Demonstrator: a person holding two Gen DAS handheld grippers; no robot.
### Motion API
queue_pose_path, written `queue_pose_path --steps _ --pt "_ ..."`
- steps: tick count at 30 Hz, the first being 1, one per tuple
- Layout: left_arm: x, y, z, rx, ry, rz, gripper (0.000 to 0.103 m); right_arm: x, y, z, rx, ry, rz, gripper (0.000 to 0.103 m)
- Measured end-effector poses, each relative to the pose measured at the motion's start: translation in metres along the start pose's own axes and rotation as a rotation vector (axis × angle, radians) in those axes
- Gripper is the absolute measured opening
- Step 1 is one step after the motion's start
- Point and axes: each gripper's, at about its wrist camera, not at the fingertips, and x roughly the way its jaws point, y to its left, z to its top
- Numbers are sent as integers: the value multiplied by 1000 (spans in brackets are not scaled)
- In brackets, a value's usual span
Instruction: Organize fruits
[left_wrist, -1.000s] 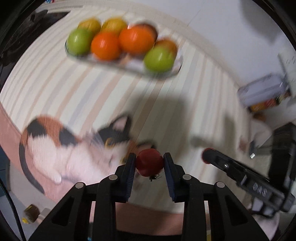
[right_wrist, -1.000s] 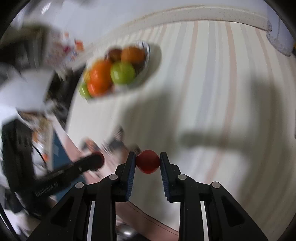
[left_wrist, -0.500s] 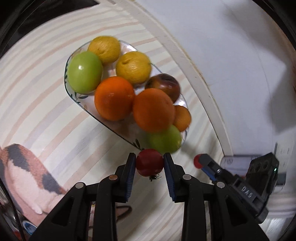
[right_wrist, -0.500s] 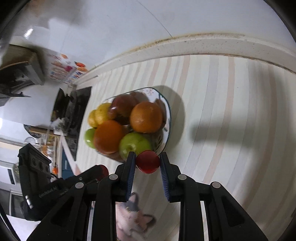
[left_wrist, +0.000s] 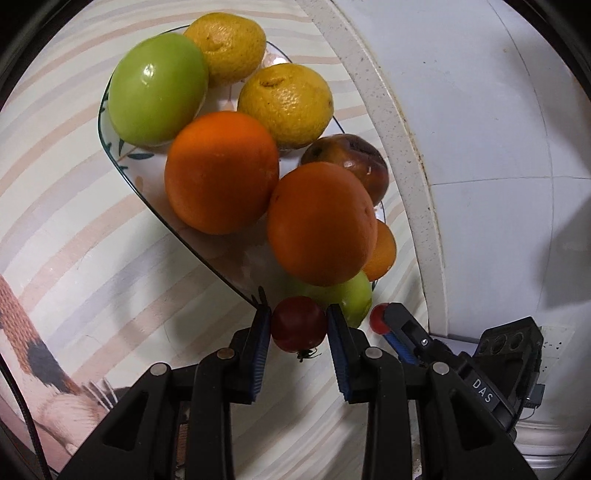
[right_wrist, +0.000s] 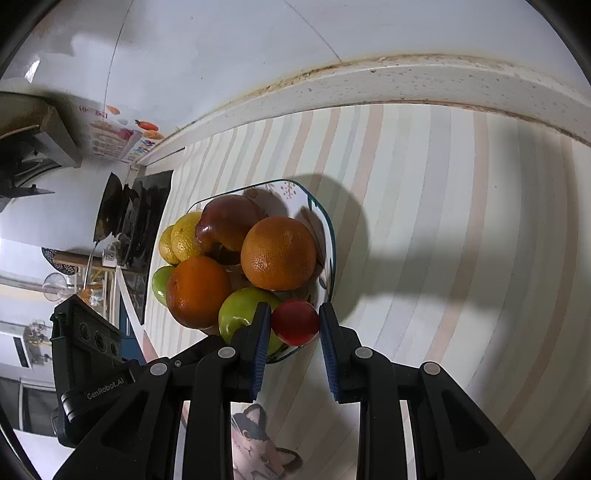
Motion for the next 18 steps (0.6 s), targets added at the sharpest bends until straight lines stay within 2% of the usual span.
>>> queue_pose_path --steps 5,9,13,16,18 --pt "2 2 -1 -14 10 -29 30 5 4 3 -16 18 -3 29" --pt "4 9 0 -64 37 -46 34 10 8 5 -20 33 -19 30" --pt "4 7 1 -60 35 -8 37 12 6 5 6 43 -22 43" --pt "3 7 2 -60 37 1 40 9 3 3 15 41 -29 43" --pt "-4 3 2 -35 25 24 40 0 8 -5 -36 25 -69 44"
